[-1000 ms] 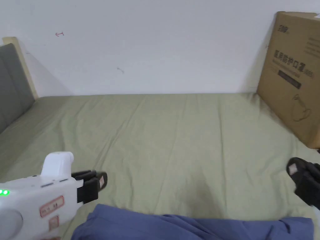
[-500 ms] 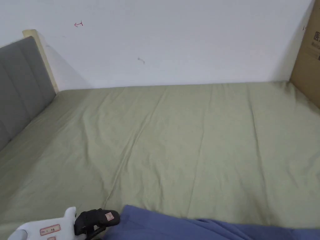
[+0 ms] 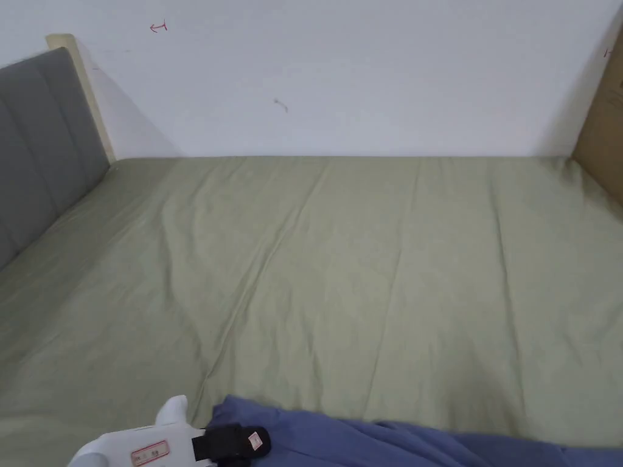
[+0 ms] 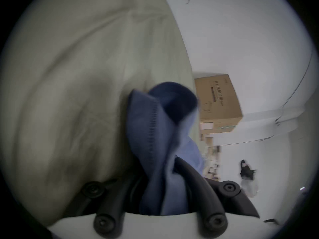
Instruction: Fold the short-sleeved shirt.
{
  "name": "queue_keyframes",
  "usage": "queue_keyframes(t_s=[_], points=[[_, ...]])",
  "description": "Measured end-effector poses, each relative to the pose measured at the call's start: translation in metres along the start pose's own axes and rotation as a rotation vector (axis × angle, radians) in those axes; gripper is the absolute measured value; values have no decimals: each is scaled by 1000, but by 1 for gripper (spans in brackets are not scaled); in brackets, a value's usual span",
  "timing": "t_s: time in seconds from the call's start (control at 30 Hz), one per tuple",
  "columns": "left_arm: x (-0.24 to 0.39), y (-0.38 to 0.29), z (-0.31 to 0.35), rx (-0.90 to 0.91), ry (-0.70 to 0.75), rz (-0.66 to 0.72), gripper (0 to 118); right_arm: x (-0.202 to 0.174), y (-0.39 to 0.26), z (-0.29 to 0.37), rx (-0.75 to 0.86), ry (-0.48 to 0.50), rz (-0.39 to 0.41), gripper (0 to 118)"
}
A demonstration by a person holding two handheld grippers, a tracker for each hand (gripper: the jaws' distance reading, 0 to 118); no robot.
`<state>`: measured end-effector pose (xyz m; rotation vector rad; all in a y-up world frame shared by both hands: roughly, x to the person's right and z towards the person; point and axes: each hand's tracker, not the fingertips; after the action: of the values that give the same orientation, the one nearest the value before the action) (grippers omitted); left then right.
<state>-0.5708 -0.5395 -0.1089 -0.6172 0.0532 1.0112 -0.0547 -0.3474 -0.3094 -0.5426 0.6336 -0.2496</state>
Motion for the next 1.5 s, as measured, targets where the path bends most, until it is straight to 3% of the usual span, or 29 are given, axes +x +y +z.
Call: queue_keyframes(t_s=[0.07, 0.2, 0.27, 0.33, 0.5, 0.67, 0.7, 0.73, 0.8, 0.83, 0.87, 1.03, 1.07, 1.1, 1.17, 1.2, 1.23, 1.27, 1.4, 1.5], points=[[32, -8, 33, 83, 96, -137, 6, 1, 1, 1, -3, 8, -2, 1], [106, -38, 69, 160, 776, -596, 6, 4, 1, 5, -4, 32, -23, 1], [125, -51, 66, 171, 887, -739, 6, 7, -2, 6, -3, 37, -28, 1], [147, -57, 57, 118, 789, -763, 6, 10, -5, 7, -6, 41, -33, 1], [193, -67, -5, -84, 405, -604, 6, 19, -10, 17, -10, 56, -90, 1], [208, -94, -78, -217, 288, -537, 8, 29, -16, 26, -15, 40, -86, 1], [208, -97, -85, -243, 229, -473, 20, 31, -16, 28, -19, 38, -84, 1], [207, -99, -89, -269, 200, -426, 40, 33, -16, 28, -22, 35, -85, 1], [209, -95, -78, -208, 124, -372, 114, 38, -15, 29, -23, 32, -97, 1], [209, -90, -71, -183, 135, -365, 118, 40, -14, 30, -22, 31, -104, 1], [208, -83, -61, -165, 146, -363, 111, 42, -13, 30, -18, 31, -109, 1], [193, -63, -8, -30, 245, -385, 112, 45, -9, 29, -7, 33, -114, 1], [190, -61, -2, -22, 233, -387, 107, 43, -8, 28, -6, 35, -114, 1], [188, -60, 0, -10, 238, -383, 81, 43, -8, 27, -6, 38, -117, 1], [180, -67, -12, -19, 291, -391, 57, 43, -7, 26, -8, 42, -122, 1], [178, -71, -19, -47, 272, -383, 57, 42, -7, 25, -8, 44, -124, 1], [177, -74, -29, -94, 243, -380, 14, 42, -7, 25, -9, 45, -126, 1], [178, -80, -41, -125, 242, -392, 1, 42, -7, 25, -10, 45, -130, 1], [177, -112, -96, -319, 326, -522, 1, 44, -5, 30, -21, 68, -184, 1], [171, -130, -126, -398, 313, -485, 1, 42, -1, 34, -18, 70, -182, 1]])
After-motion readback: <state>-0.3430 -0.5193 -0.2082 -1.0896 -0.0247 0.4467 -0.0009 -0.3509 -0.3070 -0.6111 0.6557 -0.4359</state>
